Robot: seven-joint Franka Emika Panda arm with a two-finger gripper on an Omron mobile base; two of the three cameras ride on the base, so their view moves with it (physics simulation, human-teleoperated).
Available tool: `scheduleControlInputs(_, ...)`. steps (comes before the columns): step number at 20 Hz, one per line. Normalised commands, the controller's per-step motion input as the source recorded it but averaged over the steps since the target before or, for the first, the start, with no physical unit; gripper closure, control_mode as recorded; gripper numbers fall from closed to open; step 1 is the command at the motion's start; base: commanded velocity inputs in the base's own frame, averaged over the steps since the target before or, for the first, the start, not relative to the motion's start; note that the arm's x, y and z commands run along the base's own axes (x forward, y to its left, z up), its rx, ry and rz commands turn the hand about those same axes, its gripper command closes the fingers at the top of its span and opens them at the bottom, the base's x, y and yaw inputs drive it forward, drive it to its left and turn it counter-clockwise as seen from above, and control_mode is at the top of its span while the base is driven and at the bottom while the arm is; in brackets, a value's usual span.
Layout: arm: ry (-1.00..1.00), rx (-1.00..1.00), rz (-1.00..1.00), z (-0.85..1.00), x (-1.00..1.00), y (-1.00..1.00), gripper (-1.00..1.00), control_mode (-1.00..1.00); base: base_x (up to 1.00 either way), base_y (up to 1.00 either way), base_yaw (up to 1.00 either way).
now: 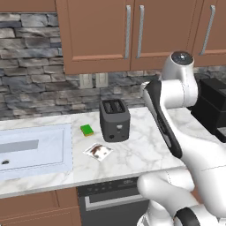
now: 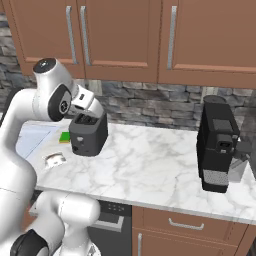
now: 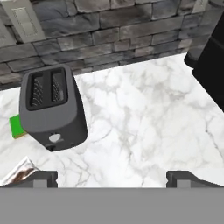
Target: Open the cabinet. Pick the sponge and place it next to the sink. Then close the cabinet.
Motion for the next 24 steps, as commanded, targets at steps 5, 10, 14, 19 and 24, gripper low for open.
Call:
scheduleControlInputs(5,-0.1,0.0,0.01,0.06,-0.5,0.0,-1.0,-1.0,0.0,0.0,0.0)
scheduleControlInputs(10,-0.18,0.0,0.03,0.11,-0.79,0.0,-1.0,-1.0,0.0,0.0,0.0)
scheduleControlInputs(14,-0.1,0.02,0.04,0.26,-0.47,0.0,-1.0,-1.0,0.0,0.0,0.0)
scheduleControlInputs(19,0.0,0.01,0.01,0.17,-0.01,-0.01,-1.0,-1.0,0.0,0.0,0.0)
scheduleControlInputs(24,0.0,0.0,0.0,0.13,0.1,0.0,-1.0,-1.0,0.0,0.0,0.0)
